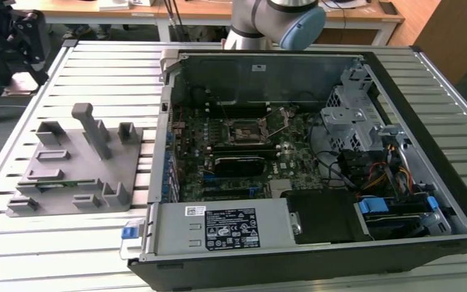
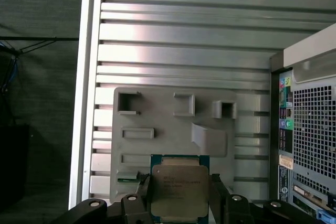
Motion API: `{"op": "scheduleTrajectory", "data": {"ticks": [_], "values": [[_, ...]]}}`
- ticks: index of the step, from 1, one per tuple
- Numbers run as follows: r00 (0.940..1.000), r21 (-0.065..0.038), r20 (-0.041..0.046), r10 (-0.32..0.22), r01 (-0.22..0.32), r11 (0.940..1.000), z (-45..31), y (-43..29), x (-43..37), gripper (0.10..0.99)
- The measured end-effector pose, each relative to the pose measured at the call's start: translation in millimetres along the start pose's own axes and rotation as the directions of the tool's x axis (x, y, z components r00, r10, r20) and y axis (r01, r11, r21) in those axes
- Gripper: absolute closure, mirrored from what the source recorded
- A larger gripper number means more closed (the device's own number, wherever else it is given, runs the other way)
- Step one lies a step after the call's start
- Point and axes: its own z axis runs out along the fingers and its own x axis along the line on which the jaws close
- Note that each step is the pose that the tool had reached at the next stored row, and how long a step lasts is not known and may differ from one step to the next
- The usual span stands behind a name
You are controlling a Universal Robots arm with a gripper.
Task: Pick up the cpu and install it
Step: 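Pick up the cpu and move it towards the insertion slot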
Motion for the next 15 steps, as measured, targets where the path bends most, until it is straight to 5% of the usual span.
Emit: {"op": "scheduleTrajectory", "data": {"ticks": [15], "values": [[1.0000,0.000,0.0000,0.000,0.000,1.0000,0.1,-0.3,-10.5,0.561]]}}
